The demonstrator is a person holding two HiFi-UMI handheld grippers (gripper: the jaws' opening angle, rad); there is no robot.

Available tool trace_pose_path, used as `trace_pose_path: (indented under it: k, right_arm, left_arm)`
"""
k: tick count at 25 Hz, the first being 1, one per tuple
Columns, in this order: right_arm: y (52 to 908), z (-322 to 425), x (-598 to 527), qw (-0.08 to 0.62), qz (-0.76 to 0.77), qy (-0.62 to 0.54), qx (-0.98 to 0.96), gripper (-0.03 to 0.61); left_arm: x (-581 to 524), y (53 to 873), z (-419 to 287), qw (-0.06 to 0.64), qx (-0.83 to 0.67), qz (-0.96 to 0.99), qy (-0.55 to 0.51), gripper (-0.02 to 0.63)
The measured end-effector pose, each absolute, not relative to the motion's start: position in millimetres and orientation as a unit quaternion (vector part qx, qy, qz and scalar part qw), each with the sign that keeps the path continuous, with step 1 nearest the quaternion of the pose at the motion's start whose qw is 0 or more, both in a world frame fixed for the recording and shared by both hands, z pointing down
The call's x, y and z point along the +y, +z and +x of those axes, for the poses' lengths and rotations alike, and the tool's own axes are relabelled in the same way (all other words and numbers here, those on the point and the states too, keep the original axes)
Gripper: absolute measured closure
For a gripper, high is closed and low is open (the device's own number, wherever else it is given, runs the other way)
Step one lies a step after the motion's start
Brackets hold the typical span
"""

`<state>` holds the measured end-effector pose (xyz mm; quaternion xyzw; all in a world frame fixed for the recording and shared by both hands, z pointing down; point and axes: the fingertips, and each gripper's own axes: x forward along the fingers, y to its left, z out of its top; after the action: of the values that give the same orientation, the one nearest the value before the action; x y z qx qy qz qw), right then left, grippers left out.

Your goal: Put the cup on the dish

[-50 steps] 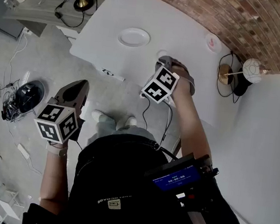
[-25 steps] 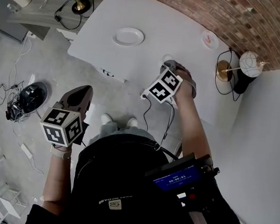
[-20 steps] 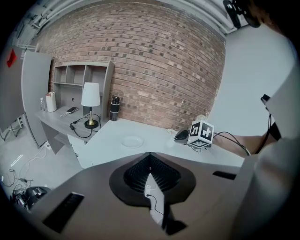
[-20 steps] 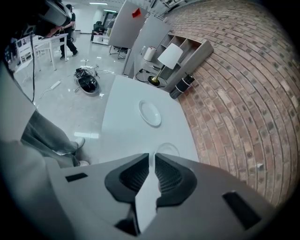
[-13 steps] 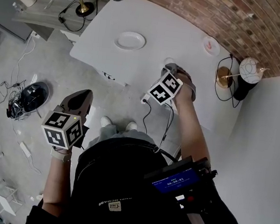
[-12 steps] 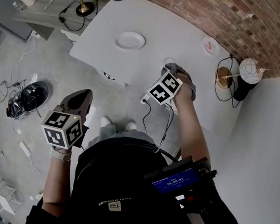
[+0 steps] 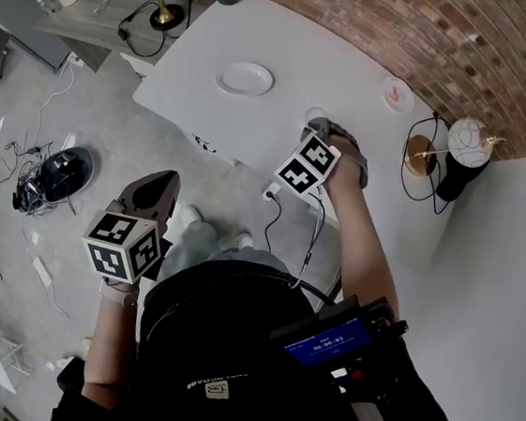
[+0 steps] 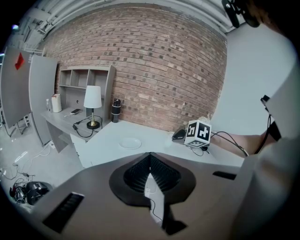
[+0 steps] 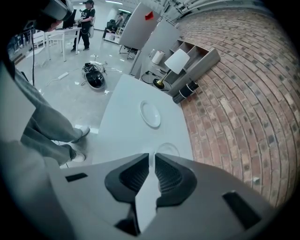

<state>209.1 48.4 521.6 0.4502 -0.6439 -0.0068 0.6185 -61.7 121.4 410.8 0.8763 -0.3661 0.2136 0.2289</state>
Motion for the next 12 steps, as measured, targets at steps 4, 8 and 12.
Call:
trace_pose_path:
  k: [4, 8, 12]
  right_arm:
    - [521, 209, 47, 0.622, 0.448, -0.008, -0.643, 0.534]
    - [522, 210, 44, 0.628, 0.449, -0.001, -0.636, 0.534]
    - [522, 209, 37, 0.633, 0.448, 0.013, -0.631, 0.534]
  left_arm:
    - [116, 412, -64, 0.230, -0.368, 0.877, 0.206, 0.607]
    - [104, 416, -66, 0.234, -0.359, 0.881, 0.202, 0.607]
    - [82, 417, -67, 0.233, -0.343, 0.887, 0.202, 0.607]
